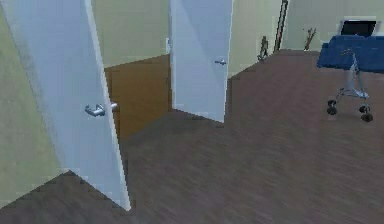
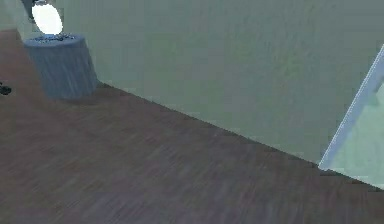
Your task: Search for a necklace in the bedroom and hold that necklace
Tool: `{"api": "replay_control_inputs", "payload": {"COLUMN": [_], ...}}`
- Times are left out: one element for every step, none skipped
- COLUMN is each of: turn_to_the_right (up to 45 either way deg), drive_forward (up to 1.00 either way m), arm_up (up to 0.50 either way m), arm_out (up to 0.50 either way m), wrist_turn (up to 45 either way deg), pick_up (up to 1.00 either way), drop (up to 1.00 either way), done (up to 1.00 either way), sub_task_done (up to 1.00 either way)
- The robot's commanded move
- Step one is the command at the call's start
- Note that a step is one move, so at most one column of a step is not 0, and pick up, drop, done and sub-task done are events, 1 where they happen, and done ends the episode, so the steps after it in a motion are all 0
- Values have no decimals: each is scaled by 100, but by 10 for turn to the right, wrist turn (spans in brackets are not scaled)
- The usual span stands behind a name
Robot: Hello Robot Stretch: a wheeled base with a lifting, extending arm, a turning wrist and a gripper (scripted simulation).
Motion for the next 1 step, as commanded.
{"api": "replay_control_inputs", "payload": {"turn_to_the_right": [0], "drive_forward": [100], "arm_up": [0], "arm_out": [0], "wrist_turn": [0], "pick_up": [0], "drop": [0], "done": [0], "sub_task_done": [0]}}
